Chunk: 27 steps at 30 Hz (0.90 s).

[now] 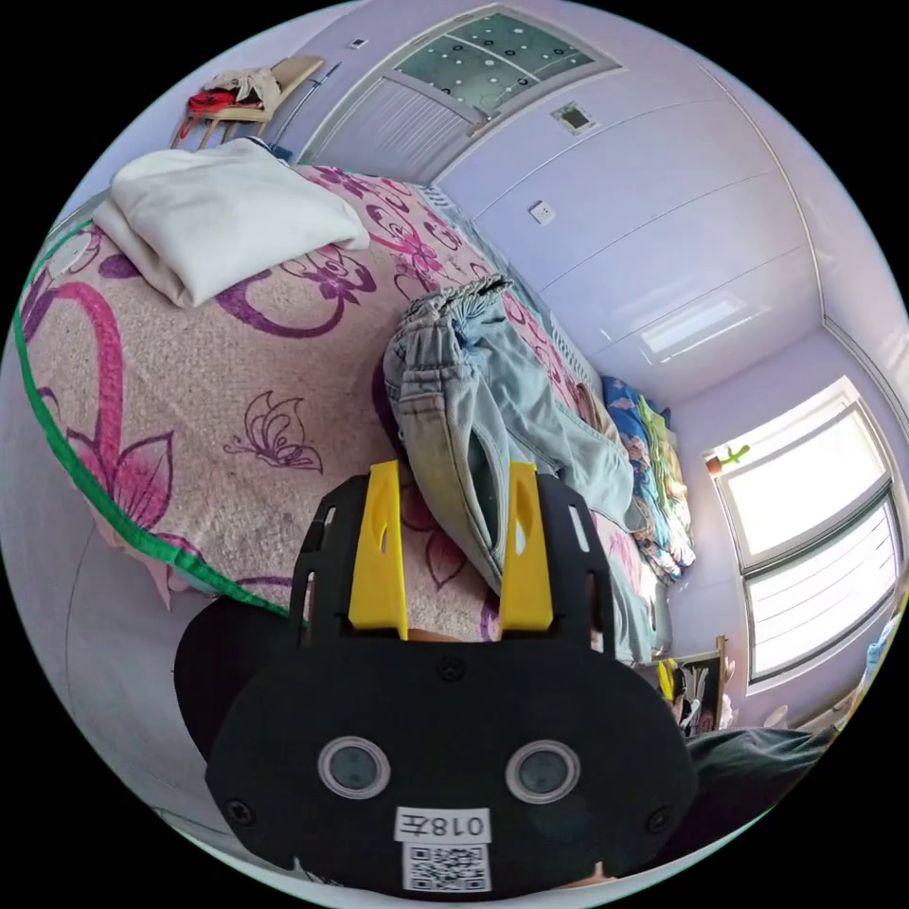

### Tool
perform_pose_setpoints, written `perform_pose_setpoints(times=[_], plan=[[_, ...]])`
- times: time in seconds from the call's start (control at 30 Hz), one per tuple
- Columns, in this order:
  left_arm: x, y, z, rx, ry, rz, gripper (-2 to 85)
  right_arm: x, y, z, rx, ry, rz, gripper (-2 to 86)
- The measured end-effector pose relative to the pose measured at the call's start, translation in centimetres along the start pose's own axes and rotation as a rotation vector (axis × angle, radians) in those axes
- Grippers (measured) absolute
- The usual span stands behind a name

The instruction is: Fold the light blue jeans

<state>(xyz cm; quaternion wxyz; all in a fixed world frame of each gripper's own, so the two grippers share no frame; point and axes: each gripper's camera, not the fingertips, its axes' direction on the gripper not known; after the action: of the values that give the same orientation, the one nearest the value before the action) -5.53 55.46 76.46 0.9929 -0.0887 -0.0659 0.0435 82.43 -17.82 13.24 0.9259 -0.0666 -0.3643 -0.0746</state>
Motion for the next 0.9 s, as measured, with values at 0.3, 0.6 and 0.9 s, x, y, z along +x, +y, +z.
perform_pose_setpoints(times=[0.3,0.6,0.9], plan=[[0.4,-1.2,2.8,-0.044,0.090,-0.108,0.0,0.8,0.1,2.0,-0.092,0.163,-0.031,10.5],[-1.1,0.5,-0.6,0.005,0.213,-0.119,-0.7,6.3,-3.0,3.0,-0.090,0.172,0.190,11.1],[-1.1,0.3,-2.5,-0.008,0.221,-0.080,-0.8,8.2,-3.2,3.4,-0.060,-0.008,0.263,4.4]])
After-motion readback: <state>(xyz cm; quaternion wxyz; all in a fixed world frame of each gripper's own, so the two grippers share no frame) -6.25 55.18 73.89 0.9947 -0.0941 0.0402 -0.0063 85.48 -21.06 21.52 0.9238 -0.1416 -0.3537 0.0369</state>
